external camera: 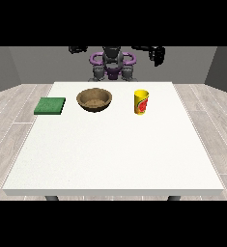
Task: Pick the cup and pour the ball into the bowl, then pick the bowl and place it on the pad
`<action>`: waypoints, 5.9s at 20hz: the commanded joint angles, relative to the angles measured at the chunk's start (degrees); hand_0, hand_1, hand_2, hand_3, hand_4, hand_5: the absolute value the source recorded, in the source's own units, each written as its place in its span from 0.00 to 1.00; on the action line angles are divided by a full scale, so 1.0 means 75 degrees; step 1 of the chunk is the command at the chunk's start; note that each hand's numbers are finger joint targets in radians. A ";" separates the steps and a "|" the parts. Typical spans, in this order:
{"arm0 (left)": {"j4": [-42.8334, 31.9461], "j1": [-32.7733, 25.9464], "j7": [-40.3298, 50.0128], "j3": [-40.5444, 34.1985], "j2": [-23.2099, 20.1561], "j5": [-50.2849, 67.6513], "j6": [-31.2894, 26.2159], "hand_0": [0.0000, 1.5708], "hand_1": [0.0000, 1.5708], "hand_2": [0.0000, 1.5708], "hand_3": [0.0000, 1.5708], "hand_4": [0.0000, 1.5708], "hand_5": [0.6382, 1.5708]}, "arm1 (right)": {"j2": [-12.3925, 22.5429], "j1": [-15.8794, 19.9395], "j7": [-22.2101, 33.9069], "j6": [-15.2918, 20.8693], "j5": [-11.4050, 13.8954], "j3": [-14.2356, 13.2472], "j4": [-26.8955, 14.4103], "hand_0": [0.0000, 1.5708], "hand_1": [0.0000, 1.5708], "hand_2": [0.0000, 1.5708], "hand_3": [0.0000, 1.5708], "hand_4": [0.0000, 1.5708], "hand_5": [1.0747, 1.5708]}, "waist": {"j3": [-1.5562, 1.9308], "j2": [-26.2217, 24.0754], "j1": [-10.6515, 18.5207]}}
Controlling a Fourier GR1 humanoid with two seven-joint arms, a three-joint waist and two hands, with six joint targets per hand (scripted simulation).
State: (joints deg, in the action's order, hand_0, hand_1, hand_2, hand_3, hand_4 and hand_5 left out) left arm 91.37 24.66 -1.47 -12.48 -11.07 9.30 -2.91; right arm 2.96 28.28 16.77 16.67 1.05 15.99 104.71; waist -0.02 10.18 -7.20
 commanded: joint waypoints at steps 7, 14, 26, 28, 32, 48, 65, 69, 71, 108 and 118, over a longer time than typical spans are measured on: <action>-0.2612 -0.0454 -0.2824 -0.0329 0.0129 -0.0444 -0.0264 0.00 0.00 0.00 0.00 0.00 0.82 | 0.0409 -0.0457 -0.0280 -0.0722 -0.0494 -0.0715 0.0700 0.00 0.00 0.00 0.00 0.00 0.99 | 0.0000 0.0468 -0.0256; -0.4372 -0.0533 -0.3909 -0.0486 -0.0146 -0.0572 -0.0638 0.00 0.00 0.00 0.00 0.00 0.84 | 0.0618 -0.0907 0.0233 -0.1078 -0.0802 -0.1110 0.1182 0.00 0.00 0.00 0.00 0.00 0.99 | 0.0000 0.0004 -0.0293; -0.6676 0.0489 -0.5593 -0.0902 -0.0152 -0.0525 -0.0327 0.00 0.00 0.00 0.00 0.00 0.84 | 0.1160 -0.1169 0.0106 -0.1943 -0.1560 -0.2038 0.1899 0.00 0.00 0.00 0.00 0.00 1.00 | -0.0004 0.0630 -0.0909; -0.6935 0.0722 -0.5561 -0.1022 -0.0525 -0.0389 -0.0657 0.00 0.00 0.00 0.00 0.00 0.85 | 0.1491 -0.1122 0.0080 -0.2346 -0.2081 -0.2617 0.1762 0.00 0.00 0.00 0.00 0.00 0.99 | -0.0002 0.0710 -0.0825; -0.7649 0.1033 -0.5892 -0.1014 -0.0529 -0.0548 -0.0412 0.00 0.00 0.00 0.00 0.00 0.84 | 0.1485 -0.1177 0.0493 -0.2245 -0.2124 -0.2584 0.2395 0.00 0.00 0.00 0.00 0.00 0.99 | -0.0004 0.0727 -0.0981; -0.7904 0.1010 -0.6524 -0.0285 -0.0545 -0.2220 0.2498 0.85 0.85 1.00 1.00 0.70 0.92 | 0.1829 -0.1844 0.0268 -0.2954 -0.3218 -0.3722 0.2075 0.00 0.00 0.00 0.00 0.07 0.98 | 0.0008 0.0120 -0.1141; -0.8470 0.3352 -0.2534 0.1660 -0.0227 -0.5420 0.5624 0.90 0.90 1.00 1.00 0.65 0.98 | 0.2022 -0.1249 0.0226 -0.3294 -0.3476 -0.3872 0.0954 0.00 0.00 0.00 0.00 0.20 0.98 | 0.0003 -0.0125 -0.1356; -0.8823 0.3708 -0.1699 0.2141 -0.0359 -0.6437 0.6582 0.89 0.89 1.00 1.00 0.59 0.99 | 0.1920 -0.1085 -0.0135 -0.3254 -0.3131 -0.3758 0.0738 0.00 0.00 0.00 0.00 0.22 0.99 | 0.0009 0.0073 -0.1230; -0.9145 0.3852 -0.1221 0.2595 -0.0328 -0.7184 0.7083 0.87 0.87 1.00 1.00 0.54 0.99 | 0.1734 -0.0971 -0.0121 -0.3087 -0.3039 -0.3593 0.0655 0.00 0.00 0.00 0.00 0.21 0.98 | 0.0014 0.0074 -0.1245; -0.8193 0.3244 0.0567 0.3208 0.0142 -0.8250 0.6321 0.79 0.79 1.00 1.00 0.49 1.00 | 0.1319 -0.2377 -0.0817 -0.3039 -0.2439 -0.3689 -0.0847 0.00 0.00 0.00 0.00 0.24 0.99 | -0.0055 -0.1915 0.0234; -0.6342 0.1289 -0.3244 0.1220 0.0396 -0.4157 0.5670 0.96 0.96 1.00 1.00 0.94 0.88 | 0.1025 -0.2444 -0.0700 -0.2703 -0.2244 -0.3302 0.0569 0.00 0.00 0.00 0.00 0.27 0.99 | -0.0119 -0.0929 0.0230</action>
State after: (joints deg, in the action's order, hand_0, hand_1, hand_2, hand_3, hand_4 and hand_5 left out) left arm 38.39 36.76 -17.64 2.16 -10.22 -33.51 44.22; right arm 11.50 9.71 11.07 -5.18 -16.84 -9.63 106.41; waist -0.61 1.85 -6.59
